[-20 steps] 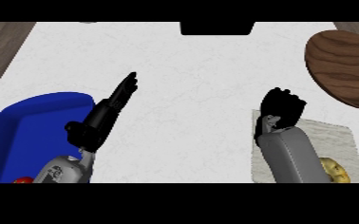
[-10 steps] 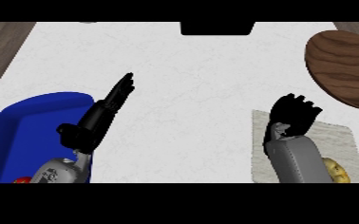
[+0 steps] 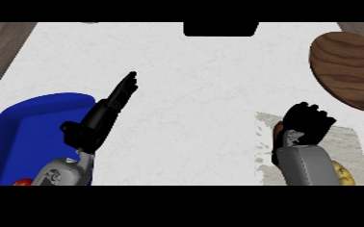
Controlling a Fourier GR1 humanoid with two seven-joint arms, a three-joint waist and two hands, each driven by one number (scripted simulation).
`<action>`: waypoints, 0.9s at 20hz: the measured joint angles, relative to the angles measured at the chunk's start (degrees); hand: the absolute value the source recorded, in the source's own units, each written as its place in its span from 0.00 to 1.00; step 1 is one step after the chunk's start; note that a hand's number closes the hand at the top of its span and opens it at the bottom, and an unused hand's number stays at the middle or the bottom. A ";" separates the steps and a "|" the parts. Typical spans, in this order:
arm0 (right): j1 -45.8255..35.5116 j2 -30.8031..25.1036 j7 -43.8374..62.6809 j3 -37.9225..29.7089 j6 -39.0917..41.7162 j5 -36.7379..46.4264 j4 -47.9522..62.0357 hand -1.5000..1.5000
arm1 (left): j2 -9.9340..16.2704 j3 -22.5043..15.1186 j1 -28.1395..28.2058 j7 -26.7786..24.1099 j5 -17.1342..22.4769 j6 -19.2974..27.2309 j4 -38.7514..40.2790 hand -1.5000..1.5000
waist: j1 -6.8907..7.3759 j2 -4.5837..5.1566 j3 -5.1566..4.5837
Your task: Pick the sweet potato from the placemat and place it in the bowl
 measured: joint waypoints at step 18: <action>1.10 -7.58 -23.50 4.71 -5.28 -2.28 2.40 1.00 | -3.98 2.61 -0.21 0.11 -3.72 -2.81 1.82 0.50 | 0.30 -0.03 0.09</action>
